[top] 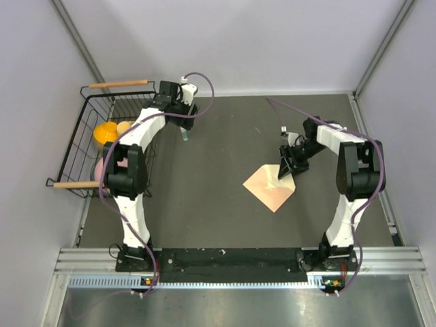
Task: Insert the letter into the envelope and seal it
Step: Place the envelope at the center of the board.
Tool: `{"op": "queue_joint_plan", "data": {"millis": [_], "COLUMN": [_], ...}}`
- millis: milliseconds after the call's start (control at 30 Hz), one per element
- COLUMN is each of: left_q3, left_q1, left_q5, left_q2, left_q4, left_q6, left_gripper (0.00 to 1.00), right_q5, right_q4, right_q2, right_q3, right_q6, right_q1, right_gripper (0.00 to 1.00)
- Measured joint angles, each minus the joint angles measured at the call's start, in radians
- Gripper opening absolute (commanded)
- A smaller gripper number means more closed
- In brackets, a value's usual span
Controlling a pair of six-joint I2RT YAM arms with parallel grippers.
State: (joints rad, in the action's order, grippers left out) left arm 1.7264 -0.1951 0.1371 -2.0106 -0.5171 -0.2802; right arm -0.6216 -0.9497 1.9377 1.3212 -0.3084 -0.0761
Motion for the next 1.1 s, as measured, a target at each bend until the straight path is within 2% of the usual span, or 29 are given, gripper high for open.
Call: {"op": "queue_joint_plan", "data": {"millis": [133,267,433,500,567,867,1100], "left_q3": [0.013,0.013,0.013,0.013,0.013,0.013,0.013], "left_q1": [0.001,0.001,0.001,0.001,0.001,0.001,0.004], "left_q5": [-0.009,-0.015,-0.015,-0.015,-0.015,-0.034,-0.049], "left_q2": [-0.032,-0.056,-0.063,-0.063,-0.064,-0.078,-0.078], "left_q4": [0.010,0.009,0.009,0.009,0.009,0.007,0.005], "left_q6": [0.000,0.002,0.013,0.016,0.019,0.021,0.023], "left_gripper": [0.68,0.65,0.63,0.57,0.53,0.52,0.43], "right_q5": [0.014,0.032,0.061,0.069,0.078,0.092,0.089], "right_q4": [0.002,0.002,0.013,0.015,0.019,0.039,0.046], "right_q2": [-0.033,-0.090,-0.167,-0.181,-0.187,-0.190,-0.198], "right_q3": [-0.026,-0.039,-0.035,-0.023,-0.002,0.109,0.141], "right_q6": [0.021,0.041,0.044,0.044,0.043,0.043,0.042], "right_q1": [0.000,0.000,0.000,0.000,0.000,0.000,0.000], "right_gripper": [0.69,0.94,0.96,0.98,0.99,0.99,0.99]}}
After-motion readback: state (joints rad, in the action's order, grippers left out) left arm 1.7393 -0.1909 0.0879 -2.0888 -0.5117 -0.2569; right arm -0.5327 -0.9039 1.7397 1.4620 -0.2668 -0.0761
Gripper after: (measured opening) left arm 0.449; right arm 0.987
